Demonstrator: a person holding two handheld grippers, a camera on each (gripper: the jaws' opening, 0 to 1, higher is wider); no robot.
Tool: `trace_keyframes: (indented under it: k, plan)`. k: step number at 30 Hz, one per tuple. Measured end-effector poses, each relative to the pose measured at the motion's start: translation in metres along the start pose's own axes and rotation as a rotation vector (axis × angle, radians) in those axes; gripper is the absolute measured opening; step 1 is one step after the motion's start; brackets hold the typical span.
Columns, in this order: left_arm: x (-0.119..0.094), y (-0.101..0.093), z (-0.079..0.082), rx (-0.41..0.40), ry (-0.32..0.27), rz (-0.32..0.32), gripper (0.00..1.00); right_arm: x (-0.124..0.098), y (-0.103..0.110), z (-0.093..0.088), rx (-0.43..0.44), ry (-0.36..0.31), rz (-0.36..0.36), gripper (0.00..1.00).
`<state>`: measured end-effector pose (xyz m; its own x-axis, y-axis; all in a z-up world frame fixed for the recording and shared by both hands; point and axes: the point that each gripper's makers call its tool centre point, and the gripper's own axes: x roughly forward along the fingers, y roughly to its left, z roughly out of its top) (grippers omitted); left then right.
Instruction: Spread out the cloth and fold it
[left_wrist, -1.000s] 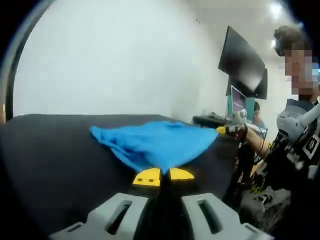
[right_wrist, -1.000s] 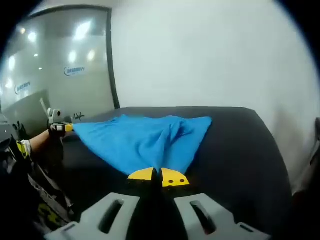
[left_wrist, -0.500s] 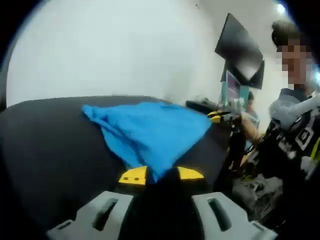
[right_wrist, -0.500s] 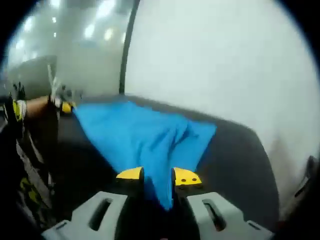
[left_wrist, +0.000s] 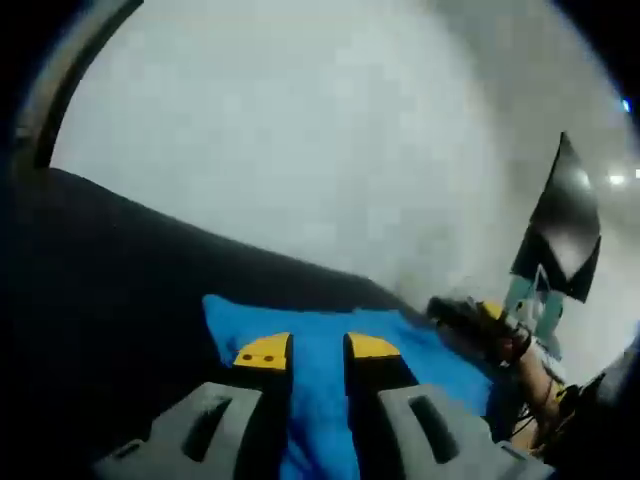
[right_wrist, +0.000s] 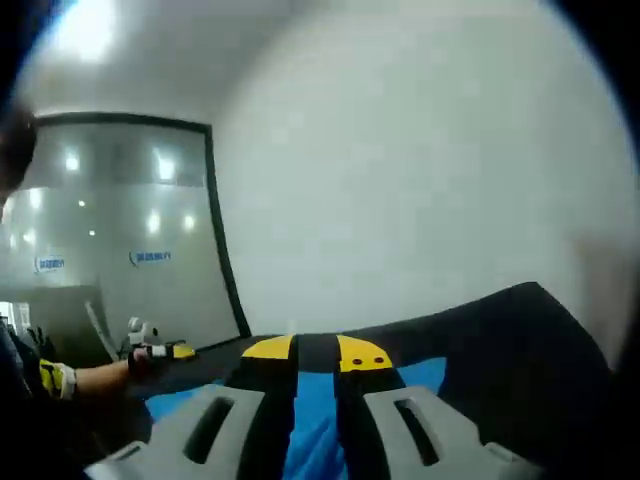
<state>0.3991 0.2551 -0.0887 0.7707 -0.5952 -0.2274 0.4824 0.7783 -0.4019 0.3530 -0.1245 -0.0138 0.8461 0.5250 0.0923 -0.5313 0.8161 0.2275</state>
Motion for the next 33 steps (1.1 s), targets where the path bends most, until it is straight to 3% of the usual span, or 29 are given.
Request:
trace_keyframes:
  k: [1,3,5,9,11,12,14,16,18,20,22,25,27,30,31,32,33]
  plan:
    - [0.008,0.008,-0.007,-0.028,0.043,0.034,0.23,0.006,-0.009,-0.005,-0.02,0.032,-0.032,0.12]
    - [0.024,0.016,-0.016,-0.067,0.104,0.04,0.24,0.013,-0.014,-0.013,-0.072,0.054,-0.056,0.12]
    - [0.034,0.021,-0.022,-0.096,0.153,0.063,0.24,0.019,-0.015,-0.019,-0.037,0.043,-0.056,0.12]
    - [0.049,0.04,-0.03,0.047,0.21,0.144,0.23,0.024,-0.021,-0.038,-0.037,0.099,-0.051,0.12]
    - [0.054,0.042,-0.026,0.149,0.188,0.142,0.14,0.027,-0.031,-0.041,-0.035,0.107,-0.079,0.12]
    - [0.055,0.043,-0.022,0.201,0.169,0.142,0.04,0.028,-0.036,-0.041,-0.022,0.101,-0.098,0.12]
    - [0.056,0.041,-0.014,0.216,0.143,0.132,0.04,0.029,-0.039,-0.039,-0.009,0.082,-0.1,0.12]
    - [0.062,0.034,0.006,0.26,0.073,0.068,0.04,0.031,-0.042,-0.038,0.003,0.081,-0.095,0.12]
    - [0.064,0.042,0.02,0.225,0.034,0.103,0.04,0.034,-0.045,-0.039,0.0,0.097,-0.1,0.12]
    - [0.064,0.047,0.016,0.151,0.051,0.112,0.05,0.037,-0.049,-0.042,-0.022,0.13,-0.111,0.13]
    - [0.059,0.046,0.006,0.14,0.074,0.104,0.08,0.039,-0.052,-0.055,-0.039,0.2,-0.115,0.15]
    - [0.046,0.031,-0.009,0.07,0.094,0.038,0.25,0.038,-0.056,-0.092,-0.087,0.362,-0.118,0.16]
    - [0.039,0.031,-0.018,0.064,0.106,0.044,0.3,0.041,-0.054,-0.116,-0.096,0.43,-0.109,0.16]
    - [0.041,0.04,-0.034,0.058,0.151,0.098,0.3,0.062,-0.056,-0.132,-0.044,0.471,-0.107,0.15]
    - [0.044,0.041,-0.035,0.066,0.141,0.103,0.27,0.068,-0.057,-0.129,-0.047,0.443,-0.104,0.14]
    - [0.046,0.045,-0.031,0.095,0.122,0.124,0.23,0.07,-0.057,-0.129,-0.047,0.446,-0.101,0.12]
    - [0.046,0.049,-0.031,0.124,0.139,0.155,0.16,0.073,-0.058,-0.13,-0.065,0.463,-0.092,0.09]
